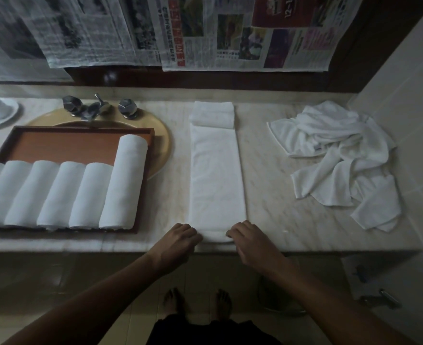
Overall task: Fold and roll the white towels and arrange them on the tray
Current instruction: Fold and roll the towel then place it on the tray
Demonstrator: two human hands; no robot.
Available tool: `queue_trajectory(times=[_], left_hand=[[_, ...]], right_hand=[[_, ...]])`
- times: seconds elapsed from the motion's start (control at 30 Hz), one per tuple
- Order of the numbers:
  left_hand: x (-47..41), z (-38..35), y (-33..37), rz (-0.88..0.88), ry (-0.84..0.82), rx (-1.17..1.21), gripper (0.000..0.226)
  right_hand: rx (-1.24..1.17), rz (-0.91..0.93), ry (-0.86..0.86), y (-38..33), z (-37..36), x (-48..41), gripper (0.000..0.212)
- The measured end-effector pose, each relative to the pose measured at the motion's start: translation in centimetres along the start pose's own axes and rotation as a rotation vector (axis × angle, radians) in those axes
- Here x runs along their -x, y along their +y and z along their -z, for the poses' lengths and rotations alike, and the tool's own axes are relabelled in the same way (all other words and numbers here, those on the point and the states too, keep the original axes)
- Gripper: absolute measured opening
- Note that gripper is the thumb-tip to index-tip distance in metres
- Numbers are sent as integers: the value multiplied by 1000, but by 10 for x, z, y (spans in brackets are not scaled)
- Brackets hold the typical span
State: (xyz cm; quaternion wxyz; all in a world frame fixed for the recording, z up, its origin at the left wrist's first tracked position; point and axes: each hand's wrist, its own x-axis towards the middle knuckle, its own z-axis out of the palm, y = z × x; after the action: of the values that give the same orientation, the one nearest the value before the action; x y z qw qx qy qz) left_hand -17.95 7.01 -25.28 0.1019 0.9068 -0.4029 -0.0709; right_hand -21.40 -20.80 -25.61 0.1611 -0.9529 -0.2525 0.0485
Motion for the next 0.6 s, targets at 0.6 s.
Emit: queue_trajectory(times=[0.6], left_hand=[[-16, 29, 1, 731, -35, 612, 17]], right_hand=[[-403, -431, 15, 15, 14, -13, 18]])
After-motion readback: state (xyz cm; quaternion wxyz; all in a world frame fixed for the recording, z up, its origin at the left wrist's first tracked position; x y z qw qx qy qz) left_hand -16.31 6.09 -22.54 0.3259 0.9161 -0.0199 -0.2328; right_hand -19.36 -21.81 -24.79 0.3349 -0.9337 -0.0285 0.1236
